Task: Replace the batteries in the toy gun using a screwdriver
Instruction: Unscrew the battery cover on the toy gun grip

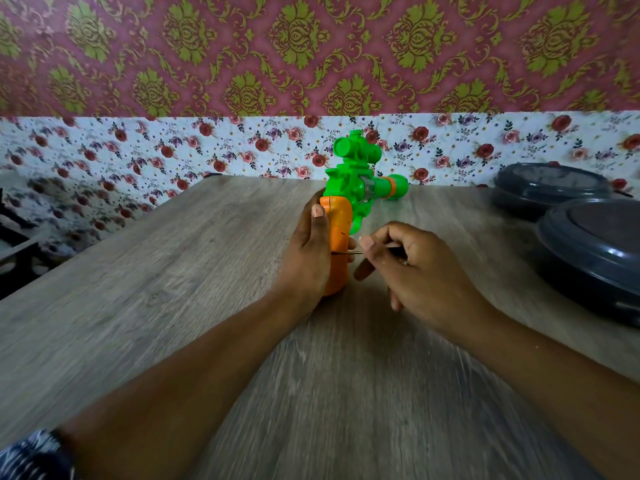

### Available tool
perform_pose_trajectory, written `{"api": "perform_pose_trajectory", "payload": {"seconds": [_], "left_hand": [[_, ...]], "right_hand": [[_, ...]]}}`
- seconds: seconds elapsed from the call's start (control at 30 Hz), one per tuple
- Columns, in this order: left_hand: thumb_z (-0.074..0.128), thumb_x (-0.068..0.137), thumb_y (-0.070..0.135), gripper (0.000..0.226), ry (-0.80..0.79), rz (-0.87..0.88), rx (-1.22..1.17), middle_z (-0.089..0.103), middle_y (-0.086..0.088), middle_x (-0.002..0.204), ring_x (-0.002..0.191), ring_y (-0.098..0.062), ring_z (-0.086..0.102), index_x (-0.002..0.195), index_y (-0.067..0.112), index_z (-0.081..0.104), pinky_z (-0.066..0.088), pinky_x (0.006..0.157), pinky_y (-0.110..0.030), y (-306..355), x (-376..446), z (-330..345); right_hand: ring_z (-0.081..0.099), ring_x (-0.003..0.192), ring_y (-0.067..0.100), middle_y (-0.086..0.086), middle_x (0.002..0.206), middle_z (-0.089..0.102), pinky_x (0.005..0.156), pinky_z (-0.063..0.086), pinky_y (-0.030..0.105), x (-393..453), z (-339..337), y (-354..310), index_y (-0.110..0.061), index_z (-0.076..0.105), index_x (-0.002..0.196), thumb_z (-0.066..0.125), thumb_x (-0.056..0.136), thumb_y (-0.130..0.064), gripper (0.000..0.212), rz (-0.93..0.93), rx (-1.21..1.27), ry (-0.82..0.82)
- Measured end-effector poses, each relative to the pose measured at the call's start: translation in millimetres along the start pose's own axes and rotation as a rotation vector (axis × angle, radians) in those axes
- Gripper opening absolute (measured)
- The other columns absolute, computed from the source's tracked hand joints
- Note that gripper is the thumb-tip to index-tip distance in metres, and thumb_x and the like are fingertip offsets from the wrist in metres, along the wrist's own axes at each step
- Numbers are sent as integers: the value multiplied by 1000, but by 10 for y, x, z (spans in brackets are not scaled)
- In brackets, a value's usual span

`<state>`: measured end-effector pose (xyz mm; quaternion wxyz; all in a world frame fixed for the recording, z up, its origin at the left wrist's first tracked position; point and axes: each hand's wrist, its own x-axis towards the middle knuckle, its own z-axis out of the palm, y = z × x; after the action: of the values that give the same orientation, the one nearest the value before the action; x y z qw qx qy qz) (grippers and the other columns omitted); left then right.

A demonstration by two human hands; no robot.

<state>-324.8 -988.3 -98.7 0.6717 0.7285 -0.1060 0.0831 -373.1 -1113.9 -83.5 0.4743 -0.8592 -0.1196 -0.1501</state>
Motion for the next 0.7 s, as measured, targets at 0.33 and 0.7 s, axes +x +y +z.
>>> {"api": "perform_pose_trajectory", "payload": {"seconds": [0.33,0.7], "left_hand": [[19,102,30,43,-27,56,8,54,16,79,57,21,56,138,18,39,39,51,2,54,-43,13],[18,102,29,34,-47,80,21,54,17,79,59,21,56,127,26,42,39,54,2,21,-24,5]], "right_hand": [[63,69,2,-8,66,64,64,48,15,22,1,14,-26,55,66,69,78,-6,27,-172,-24,62],[34,28,4,-6,30,39,34,29,20,26,55,-29,-11,55,65,47,94,-27,33,132,60,-28]]}}
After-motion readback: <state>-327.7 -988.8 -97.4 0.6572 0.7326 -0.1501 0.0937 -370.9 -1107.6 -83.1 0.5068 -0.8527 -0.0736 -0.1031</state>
